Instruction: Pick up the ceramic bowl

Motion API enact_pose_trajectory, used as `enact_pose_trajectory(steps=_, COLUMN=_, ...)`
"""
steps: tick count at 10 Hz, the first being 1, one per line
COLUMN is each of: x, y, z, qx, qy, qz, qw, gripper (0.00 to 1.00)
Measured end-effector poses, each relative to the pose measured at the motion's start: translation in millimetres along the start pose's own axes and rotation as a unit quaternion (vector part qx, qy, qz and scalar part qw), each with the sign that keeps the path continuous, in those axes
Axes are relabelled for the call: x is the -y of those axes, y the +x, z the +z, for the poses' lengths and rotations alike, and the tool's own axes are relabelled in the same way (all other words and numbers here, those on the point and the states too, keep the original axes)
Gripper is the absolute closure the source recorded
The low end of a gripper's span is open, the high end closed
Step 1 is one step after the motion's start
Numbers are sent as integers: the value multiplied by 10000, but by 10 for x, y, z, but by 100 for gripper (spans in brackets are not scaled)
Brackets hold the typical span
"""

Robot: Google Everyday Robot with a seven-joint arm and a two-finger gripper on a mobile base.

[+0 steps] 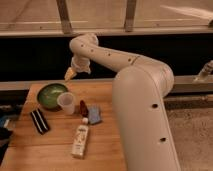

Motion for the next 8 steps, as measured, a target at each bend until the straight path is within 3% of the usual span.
enact_pose_trajectory(steps=4, x=13, y=26, z=-11, qx=-13, qy=24, qz=0, qw=10000, gripper=20)
enact_pose_trajectory(steps=6, x=92, y=188, z=-65, qx=-88, qy=156, qz=104, qw=9998, gripper=20)
enact_pose_trajectory(steps=8, x=137, y=291, z=-34, qx=-136, qy=159, qz=130, qw=9997, gripper=20)
